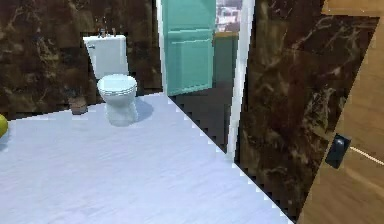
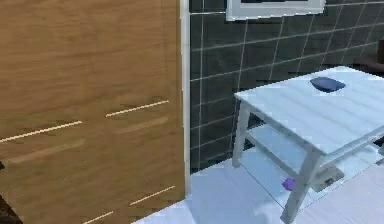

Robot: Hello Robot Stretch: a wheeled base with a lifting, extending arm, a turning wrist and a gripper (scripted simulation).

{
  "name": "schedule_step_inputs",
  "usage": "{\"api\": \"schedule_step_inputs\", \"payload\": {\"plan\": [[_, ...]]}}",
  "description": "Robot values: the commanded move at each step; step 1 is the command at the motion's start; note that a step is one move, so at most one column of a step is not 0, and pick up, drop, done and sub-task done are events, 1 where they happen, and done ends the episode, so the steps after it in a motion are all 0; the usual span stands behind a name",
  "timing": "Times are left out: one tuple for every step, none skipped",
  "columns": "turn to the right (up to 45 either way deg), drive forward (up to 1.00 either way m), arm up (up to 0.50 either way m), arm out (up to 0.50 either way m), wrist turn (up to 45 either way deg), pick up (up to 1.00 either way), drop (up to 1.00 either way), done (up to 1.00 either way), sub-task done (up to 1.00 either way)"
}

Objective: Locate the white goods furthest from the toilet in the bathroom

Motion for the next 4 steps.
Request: {"api": "schedule_step_inputs", "payload": {"plan": [[0.0, 1.0, 0.0, 0.0, 0.0, 0.0, 0.0, 0.0, 0.0], [-3.0, 0.0, 0.0, 0.0, 0.0, 0.0, 0.0, 0.0, 0.0], [0.0, 1.0, 0.0, 0.0, 0.0, 0.0, 0.0, 0.0, 0.0], [-12.0, 0.0, 0.0, 0.0, 0.0, 0.0, 0.0, 0.0, 0.0]]}}
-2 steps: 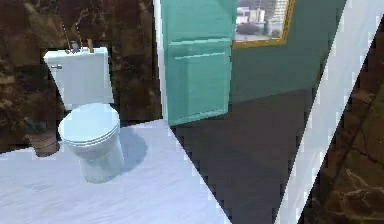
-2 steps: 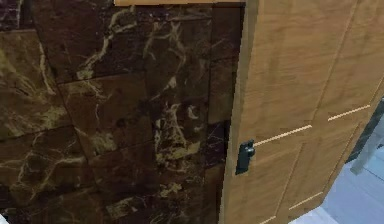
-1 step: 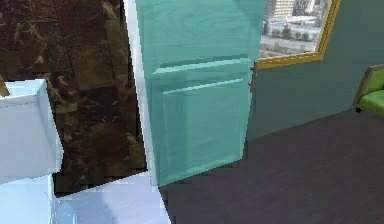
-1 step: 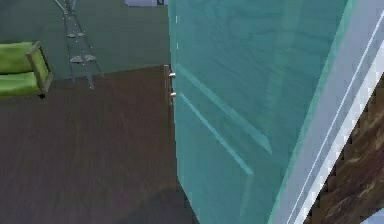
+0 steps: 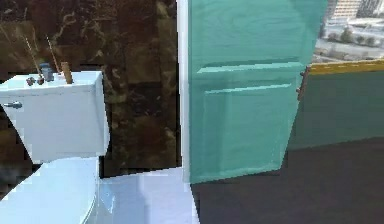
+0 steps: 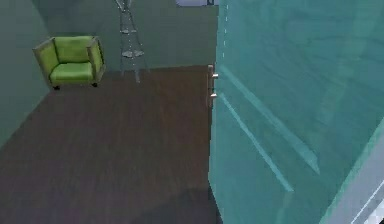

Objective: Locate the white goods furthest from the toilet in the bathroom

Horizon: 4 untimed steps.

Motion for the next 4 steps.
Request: {"api": "schedule_step_inputs", "payload": {"plan": [[0.0, 0.15, 0.0, 0.0, 0.0, 0.0, 0.0, 0.0, 0.0], [45.0, 0.0, 0.0, 0.0, 0.0, 0.0, 0.0, 0.0, 0.0], [21.0, 0.0, 0.0, 0.0, 0.0, 0.0, 0.0, 0.0, 0.0], [0.0, 0.9, 0.0, 0.0, 0.0, 0.0, 0.0, 0.0, 0.0]]}}
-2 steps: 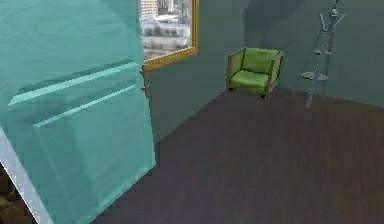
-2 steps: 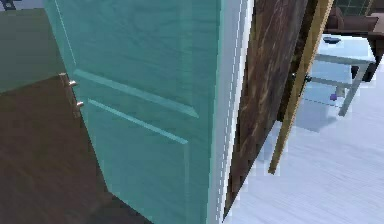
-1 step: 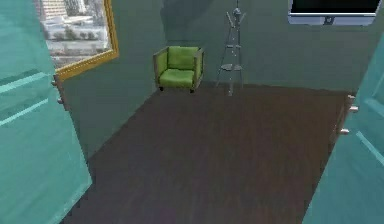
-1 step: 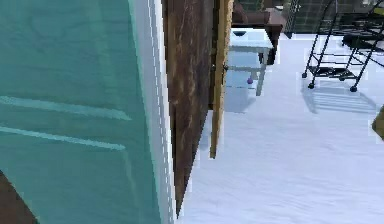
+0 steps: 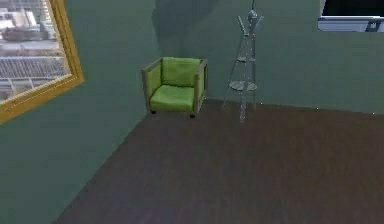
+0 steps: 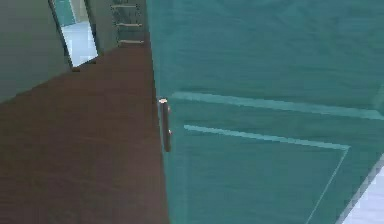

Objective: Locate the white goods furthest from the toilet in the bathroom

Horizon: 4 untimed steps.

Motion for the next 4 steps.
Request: {"api": "schedule_step_inputs", "payload": {"plan": [[36.0, 0.0, 0.0, 0.0, 0.0, 0.0, 0.0, 0.0, 0.0], [3.0, 0.0, 0.0, 0.0, 0.0, 0.0, 0.0, 0.0, 0.0], [-12.0, 0.0, 0.0, 0.0, 0.0, 0.0, 0.0, 0.0, 0.0], [0.0, 0.5, 0.0, 0.0, 0.0, 0.0, 0.0, 0.0, 0.0]]}}
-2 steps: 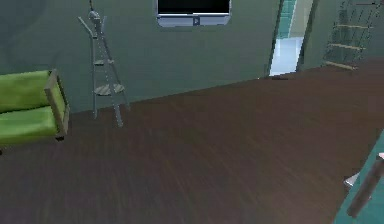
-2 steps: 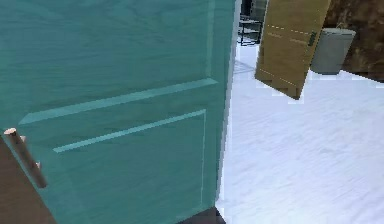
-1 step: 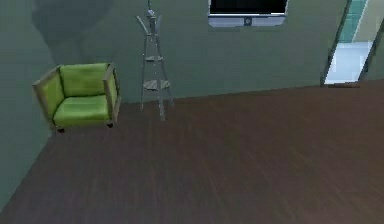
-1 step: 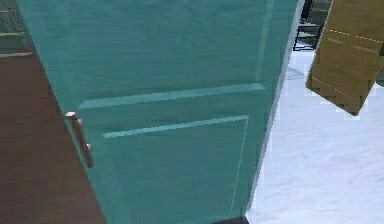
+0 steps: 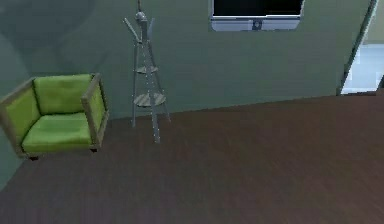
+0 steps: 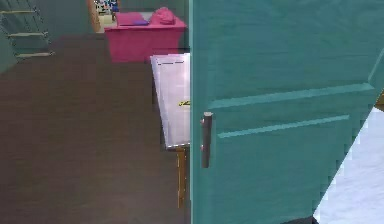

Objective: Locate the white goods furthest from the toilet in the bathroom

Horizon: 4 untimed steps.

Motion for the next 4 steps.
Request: {"api": "schedule_step_inputs", "payload": {"plan": [[24.0, 0.0, 0.0, 0.0, 0.0, 0.0, 0.0, 0.0, 0.0], [0.0, 0.1, 0.0, 0.0, 0.0, 0.0, 0.0, 0.0, 0.0], [15.0, 0.0, 0.0, 0.0, 0.0, 0.0, 0.0, 0.0, 0.0], [0.0, 0.75, 0.0, 0.0, 0.0, 0.0, 0.0, 0.0, 0.0]]}}
